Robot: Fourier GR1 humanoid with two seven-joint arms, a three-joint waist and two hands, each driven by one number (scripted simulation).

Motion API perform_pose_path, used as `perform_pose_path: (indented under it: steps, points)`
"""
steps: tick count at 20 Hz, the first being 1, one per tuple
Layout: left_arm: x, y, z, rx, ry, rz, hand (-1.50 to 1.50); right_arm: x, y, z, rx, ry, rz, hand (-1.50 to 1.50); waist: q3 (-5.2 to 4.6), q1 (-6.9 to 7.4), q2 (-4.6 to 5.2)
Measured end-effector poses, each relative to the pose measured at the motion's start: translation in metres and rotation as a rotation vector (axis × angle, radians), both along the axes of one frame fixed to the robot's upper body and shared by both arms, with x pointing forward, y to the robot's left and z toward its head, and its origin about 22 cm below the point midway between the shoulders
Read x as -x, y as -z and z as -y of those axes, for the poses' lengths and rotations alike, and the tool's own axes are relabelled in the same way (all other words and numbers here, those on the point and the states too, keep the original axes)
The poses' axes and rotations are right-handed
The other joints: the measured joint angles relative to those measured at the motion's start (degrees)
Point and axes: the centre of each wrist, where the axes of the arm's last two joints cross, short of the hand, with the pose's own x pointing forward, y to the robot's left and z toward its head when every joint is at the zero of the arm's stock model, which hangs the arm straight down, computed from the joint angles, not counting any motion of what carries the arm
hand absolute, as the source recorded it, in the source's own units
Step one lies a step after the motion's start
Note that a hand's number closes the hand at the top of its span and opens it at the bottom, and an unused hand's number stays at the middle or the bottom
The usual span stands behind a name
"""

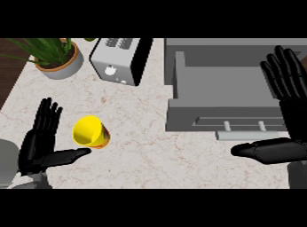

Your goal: Pick up the cup, place it into the drawer and close the drawer

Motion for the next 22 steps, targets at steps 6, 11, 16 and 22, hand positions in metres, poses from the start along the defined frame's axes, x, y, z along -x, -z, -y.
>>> perform_pose_path:
  steps: [6,11,16,22]
  points:
    - [0.004,0.040,-0.012,-0.006,-0.018,-0.036,-1.50,-0.006,-0.002,-0.005,0.006,-0.001,0.002,-1.50,-0.01,0.00,0.00]
    - [0.002,0.071,-0.019,-0.018,-0.035,-0.056,-1.50,-0.010,-0.005,-0.005,0.005,0.001,0.003,-1.50,-0.02,-0.07,0.01]
    - [-0.001,0.099,-0.023,-0.030,-0.040,-0.052,-1.50,-0.016,-0.009,-0.003,0.005,0.000,0.001,-1.50,-0.01,-0.21,0.07]
    - [0.002,0.121,-0.024,-0.022,-0.048,-0.024,-1.50,-0.014,-0.012,0.000,0.003,-0.001,0.003,-1.50,-0.06,-0.44,0.12]
